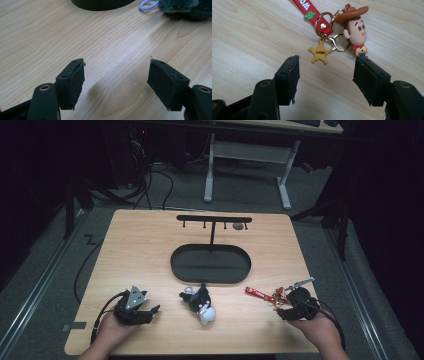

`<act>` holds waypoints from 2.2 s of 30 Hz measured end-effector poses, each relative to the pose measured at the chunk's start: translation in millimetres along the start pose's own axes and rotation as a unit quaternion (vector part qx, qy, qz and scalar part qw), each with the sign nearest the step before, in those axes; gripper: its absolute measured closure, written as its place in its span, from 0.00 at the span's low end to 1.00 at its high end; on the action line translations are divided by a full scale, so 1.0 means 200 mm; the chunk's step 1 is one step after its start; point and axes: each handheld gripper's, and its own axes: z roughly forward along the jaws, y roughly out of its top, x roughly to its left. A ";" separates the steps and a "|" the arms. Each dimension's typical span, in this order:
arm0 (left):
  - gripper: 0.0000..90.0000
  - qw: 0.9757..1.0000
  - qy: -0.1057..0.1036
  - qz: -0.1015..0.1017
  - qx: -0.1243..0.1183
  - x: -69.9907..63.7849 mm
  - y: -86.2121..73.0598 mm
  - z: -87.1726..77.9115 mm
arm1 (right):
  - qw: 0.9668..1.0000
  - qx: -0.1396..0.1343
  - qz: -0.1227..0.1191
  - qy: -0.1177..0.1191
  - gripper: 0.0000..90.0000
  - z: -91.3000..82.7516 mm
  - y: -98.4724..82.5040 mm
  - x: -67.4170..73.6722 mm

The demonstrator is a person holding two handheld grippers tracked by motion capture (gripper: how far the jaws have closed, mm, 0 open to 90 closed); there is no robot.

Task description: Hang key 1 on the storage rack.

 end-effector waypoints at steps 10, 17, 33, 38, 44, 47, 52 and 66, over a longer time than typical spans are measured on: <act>0.33 1.000 0.000 -0.001 0.001 0.00 -0.01 0.00 | 1.000 0.008 -0.020 -0.019 0.52 0.05 0.10 -0.03; 0.33 1.000 0.000 -0.002 0.003 0.01 -0.01 -0.01 | 0.999 0.022 -0.024 -0.037 0.57 0.11 0.14 -0.07; 0.33 1.000 -0.003 -0.001 0.008 0.01 -0.02 0.00 | 0.998 0.036 -0.034 -0.043 0.68 0.19 0.20 -0.12; 0.33 1.000 -0.002 -0.001 0.010 0.02 -0.02 0.00 | 0.998 0.041 -0.031 -0.040 0.67 0.22 0.21 -0.12; 0.33 1.000 -0.003 -0.001 0.010 0.01 -0.02 0.00 | 0.998 0.045 -0.028 -0.036 0.68 0.24 0.22 -0.14; 0.33 1.000 -0.003 -0.001 0.011 0.01 -0.02 0.00 | 0.998 0.045 -0.026 -0.034 0.68 0.24 0.23 -0.15; 0.33 1.000 -0.004 -0.002 0.011 0.01 -0.02 0.00 | 0.999 0.048 -0.011 -0.013 0.69 0.25 0.23 -0.18; 0.33 1.000 -0.004 -0.004 0.011 0.02 -0.02 0.00 | 0.998 0.060 0.005 -0.009 0.73 0.25 0.25 -0.17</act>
